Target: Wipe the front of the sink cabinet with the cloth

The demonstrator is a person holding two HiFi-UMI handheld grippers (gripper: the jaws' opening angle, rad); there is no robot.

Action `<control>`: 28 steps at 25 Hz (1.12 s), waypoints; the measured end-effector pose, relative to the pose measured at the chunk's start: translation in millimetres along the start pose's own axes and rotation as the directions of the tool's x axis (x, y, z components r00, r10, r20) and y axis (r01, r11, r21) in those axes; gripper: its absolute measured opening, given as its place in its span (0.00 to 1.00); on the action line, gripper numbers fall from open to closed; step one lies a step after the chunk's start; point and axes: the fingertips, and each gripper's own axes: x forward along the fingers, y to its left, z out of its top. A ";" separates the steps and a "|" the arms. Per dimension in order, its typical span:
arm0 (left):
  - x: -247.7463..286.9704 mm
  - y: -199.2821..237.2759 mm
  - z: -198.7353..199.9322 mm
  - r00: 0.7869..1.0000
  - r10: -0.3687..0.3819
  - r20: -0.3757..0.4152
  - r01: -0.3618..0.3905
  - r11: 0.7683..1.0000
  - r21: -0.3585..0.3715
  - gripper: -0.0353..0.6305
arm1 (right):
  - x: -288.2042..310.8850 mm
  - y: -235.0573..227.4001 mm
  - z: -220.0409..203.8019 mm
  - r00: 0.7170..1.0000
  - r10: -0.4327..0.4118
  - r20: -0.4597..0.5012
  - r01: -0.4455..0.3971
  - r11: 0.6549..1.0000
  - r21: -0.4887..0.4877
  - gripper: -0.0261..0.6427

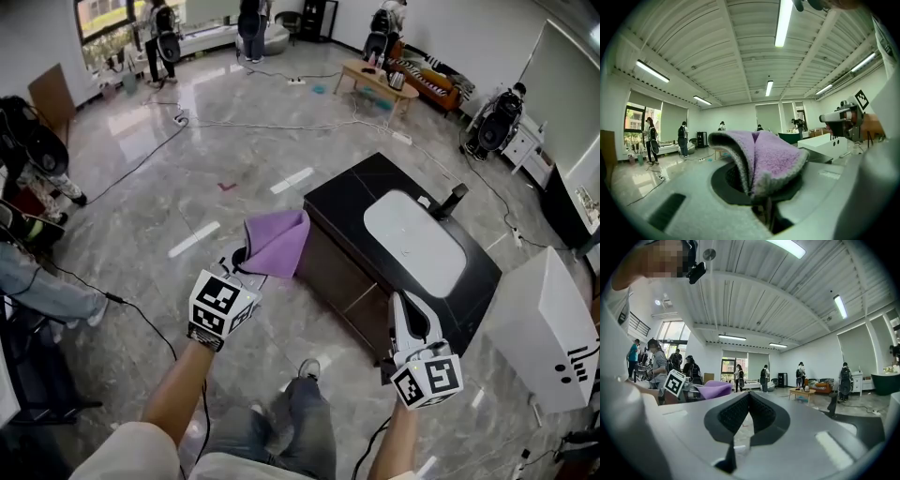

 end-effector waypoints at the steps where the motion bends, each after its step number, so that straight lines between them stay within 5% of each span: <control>1: 11.1 4.0 -9.5 1.000 0.006 0.001 -0.006 1.000 -0.010 0.12 | 7.2 -4.0 -10.4 1.000 0.008 -0.004 -0.008 1.000 0.010 0.05; 28: 205.9 109.9 -287.2 0.990 0.137 0.030 -0.134 0.986 -0.095 0.12 | 144.9 -87.5 -284.2 0.999 0.032 0.010 -0.033 0.999 0.009 0.05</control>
